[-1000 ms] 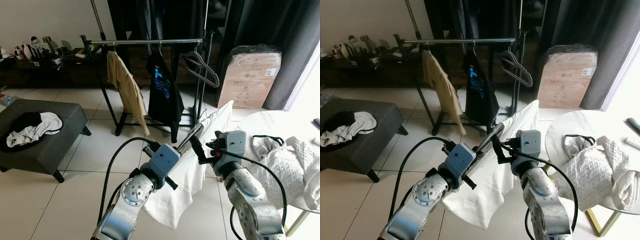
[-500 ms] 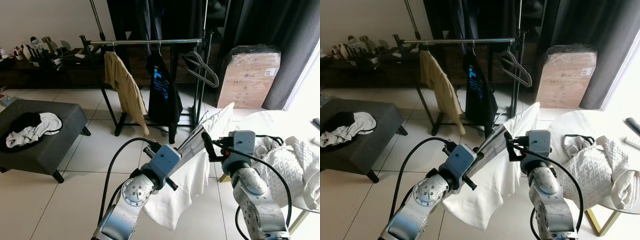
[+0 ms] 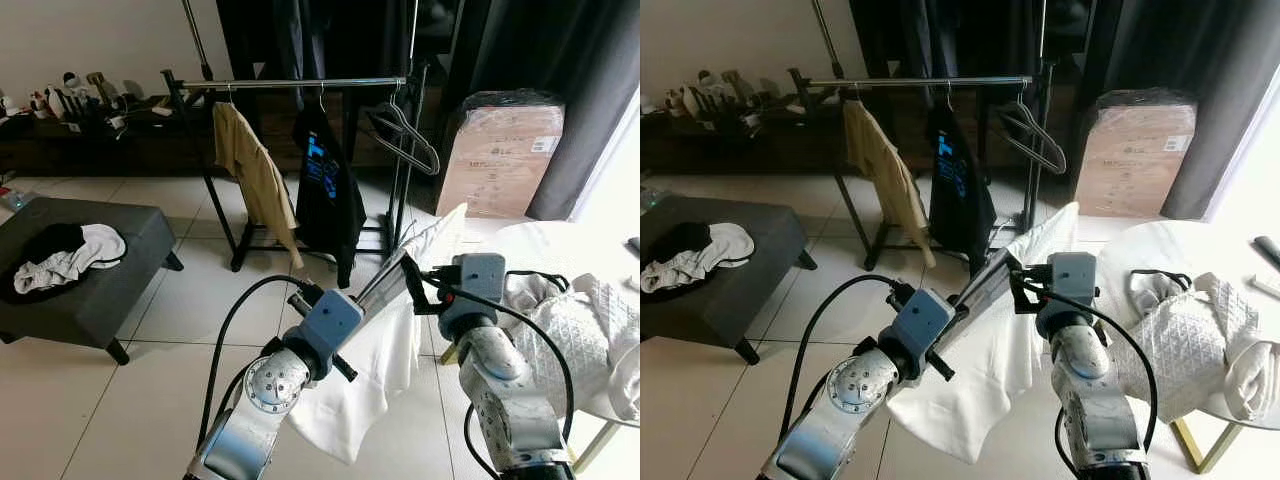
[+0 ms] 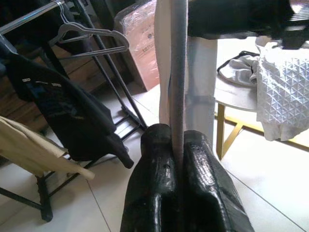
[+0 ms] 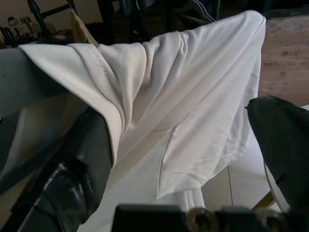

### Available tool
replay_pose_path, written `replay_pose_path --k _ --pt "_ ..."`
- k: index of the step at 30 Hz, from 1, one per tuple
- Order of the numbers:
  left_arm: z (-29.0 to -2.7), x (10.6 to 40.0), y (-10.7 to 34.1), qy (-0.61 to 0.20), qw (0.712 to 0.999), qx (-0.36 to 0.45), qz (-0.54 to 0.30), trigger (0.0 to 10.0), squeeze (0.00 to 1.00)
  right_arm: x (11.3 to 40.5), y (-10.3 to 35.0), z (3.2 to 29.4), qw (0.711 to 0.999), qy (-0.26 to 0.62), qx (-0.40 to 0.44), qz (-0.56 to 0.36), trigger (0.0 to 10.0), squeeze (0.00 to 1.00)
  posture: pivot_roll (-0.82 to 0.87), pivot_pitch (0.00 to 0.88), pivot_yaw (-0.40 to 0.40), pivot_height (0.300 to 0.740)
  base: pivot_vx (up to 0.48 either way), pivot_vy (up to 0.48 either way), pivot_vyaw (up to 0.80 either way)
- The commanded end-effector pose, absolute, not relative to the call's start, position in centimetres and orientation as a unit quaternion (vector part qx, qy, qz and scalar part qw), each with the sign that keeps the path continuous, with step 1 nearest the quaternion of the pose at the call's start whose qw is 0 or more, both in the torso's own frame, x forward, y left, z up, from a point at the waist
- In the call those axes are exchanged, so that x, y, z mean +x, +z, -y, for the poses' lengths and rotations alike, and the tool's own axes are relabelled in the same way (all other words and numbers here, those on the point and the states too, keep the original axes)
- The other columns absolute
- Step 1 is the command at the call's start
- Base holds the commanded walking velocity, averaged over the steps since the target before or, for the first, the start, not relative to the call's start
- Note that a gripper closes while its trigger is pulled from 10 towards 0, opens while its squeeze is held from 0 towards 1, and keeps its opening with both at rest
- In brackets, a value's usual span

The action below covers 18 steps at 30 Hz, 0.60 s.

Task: Hang hanger

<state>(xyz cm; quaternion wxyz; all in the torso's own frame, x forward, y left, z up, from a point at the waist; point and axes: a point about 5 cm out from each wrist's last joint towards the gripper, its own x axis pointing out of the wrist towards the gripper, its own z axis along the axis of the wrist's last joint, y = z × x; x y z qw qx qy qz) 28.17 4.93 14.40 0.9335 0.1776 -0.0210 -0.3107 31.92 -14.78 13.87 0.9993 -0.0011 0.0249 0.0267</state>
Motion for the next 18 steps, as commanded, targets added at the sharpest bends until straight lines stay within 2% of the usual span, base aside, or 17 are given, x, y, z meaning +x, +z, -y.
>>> replay_pose_path --k 1,2,18 --pt "-4.86 27.97 15.52 -0.311 0.932 0.181 0.045 10.0 0.00 32.13 13.89 14.88 0.999 0.021 -0.009 -0.026 0.9 0.00 -0.17 0.078 0.036 0.740 0.000 0.000 0.00" --pt "-4.86 27.97 15.52 -0.311 0.932 0.181 0.044 10.0 0.00 32.14 13.87 14.90 0.999 0.021 -0.008 -0.027 0.0 0.00 -0.17 0.078 0.036 0.740 0.000 0.000 0.00" --pt "-4.82 27.88 15.23 -0.321 0.928 0.186 0.036 10.0 0.00 32.30 13.55 15.11 0.999 0.016 -0.003 -0.033 0.0 0.00 -0.17 0.079 0.038 0.740 0.000 0.000 0.00"
